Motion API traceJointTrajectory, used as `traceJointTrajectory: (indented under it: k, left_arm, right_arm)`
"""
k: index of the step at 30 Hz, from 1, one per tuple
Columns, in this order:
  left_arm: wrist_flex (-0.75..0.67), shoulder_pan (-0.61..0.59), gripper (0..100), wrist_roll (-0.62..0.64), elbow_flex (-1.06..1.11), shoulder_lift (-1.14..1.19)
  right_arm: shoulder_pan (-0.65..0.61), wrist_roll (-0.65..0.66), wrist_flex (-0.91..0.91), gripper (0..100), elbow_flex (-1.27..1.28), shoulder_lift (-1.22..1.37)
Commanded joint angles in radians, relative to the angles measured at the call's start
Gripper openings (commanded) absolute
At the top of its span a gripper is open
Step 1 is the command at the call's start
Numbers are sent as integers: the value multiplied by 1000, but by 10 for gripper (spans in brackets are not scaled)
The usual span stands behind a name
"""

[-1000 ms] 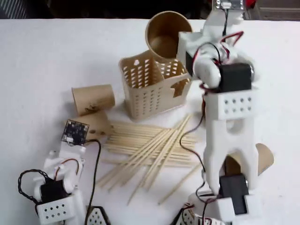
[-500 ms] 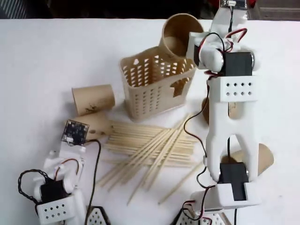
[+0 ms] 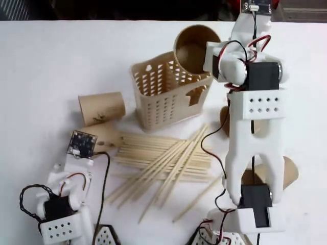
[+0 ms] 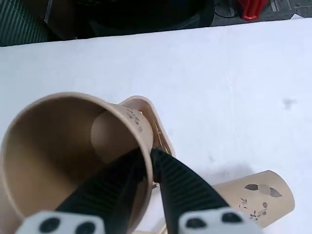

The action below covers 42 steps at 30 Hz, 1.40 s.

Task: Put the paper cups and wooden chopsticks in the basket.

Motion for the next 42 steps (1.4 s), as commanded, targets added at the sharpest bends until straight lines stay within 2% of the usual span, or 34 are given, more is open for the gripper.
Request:
traceJointTrajectory:
  k: [1, 11, 18, 23, 28, 31, 35, 42]
  left_arm:
    - [5, -7, 25, -5, -2, -7]
    - [5, -7, 25, -5, -2, -7]
    - [5, -7, 25, -5, -2, -7]
    - [5, -7, 25, -5, -2, -7]
    - [5, -7, 25, -5, -2, -7]
    - [5, -7, 25, -5, -2, -7]
    - [5, -7, 25, -5, -2, -7]
    - [5, -7, 25, -5, -2, -7]
  right_arm:
    - [15, -3, 27, 18, -9, -62]
    - [10, -2, -10, 27, -9, 42]
    - [12, -2, -15, 205, -12, 88]
    - [42, 11, -5, 226, -11, 51]
    - [67, 181, 117, 226, -8, -56]
    - [65, 359, 248, 226, 12, -119]
    - [147, 545, 234, 226, 215, -219]
    - [197, 1019, 234, 229, 743, -452]
